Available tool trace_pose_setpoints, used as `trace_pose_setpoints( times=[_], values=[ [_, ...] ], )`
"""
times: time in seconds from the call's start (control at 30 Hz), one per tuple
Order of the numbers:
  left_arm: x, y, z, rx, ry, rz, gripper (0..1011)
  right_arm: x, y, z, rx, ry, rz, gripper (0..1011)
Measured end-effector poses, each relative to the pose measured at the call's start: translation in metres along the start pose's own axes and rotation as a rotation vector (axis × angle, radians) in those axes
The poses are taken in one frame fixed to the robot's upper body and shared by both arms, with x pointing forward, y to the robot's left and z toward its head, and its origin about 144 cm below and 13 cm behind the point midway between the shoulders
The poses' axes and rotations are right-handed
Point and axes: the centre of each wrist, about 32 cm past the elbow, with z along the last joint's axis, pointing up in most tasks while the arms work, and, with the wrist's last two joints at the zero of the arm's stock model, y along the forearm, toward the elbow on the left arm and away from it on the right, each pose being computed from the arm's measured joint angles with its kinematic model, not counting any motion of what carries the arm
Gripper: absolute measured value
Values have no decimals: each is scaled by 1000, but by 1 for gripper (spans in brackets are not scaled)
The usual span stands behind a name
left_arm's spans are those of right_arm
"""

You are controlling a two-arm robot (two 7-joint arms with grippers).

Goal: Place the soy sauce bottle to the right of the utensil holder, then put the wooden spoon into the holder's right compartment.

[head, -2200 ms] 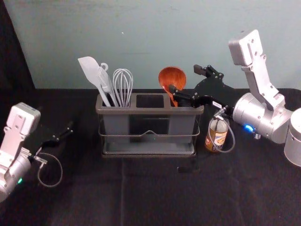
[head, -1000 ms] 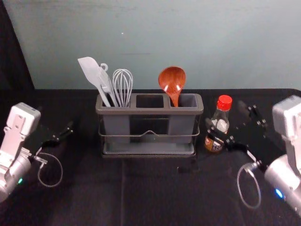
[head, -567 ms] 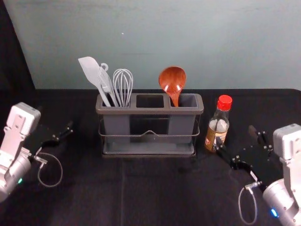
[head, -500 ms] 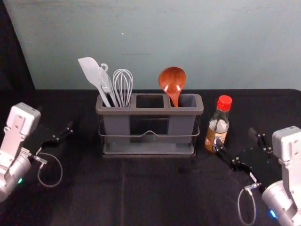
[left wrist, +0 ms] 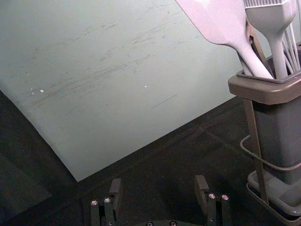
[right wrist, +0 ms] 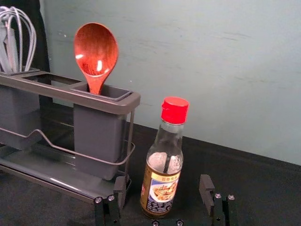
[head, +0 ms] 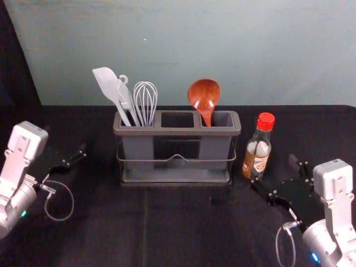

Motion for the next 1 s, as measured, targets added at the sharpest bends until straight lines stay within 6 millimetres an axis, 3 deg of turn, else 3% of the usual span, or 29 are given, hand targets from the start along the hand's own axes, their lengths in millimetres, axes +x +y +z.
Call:
trace_pose_setpoints(
  times=[1.0],
  values=[
    [0, 0, 0, 0, 0, 0, 1011, -1, 0, -1, 7, -17, 27, 1003]
  ],
)
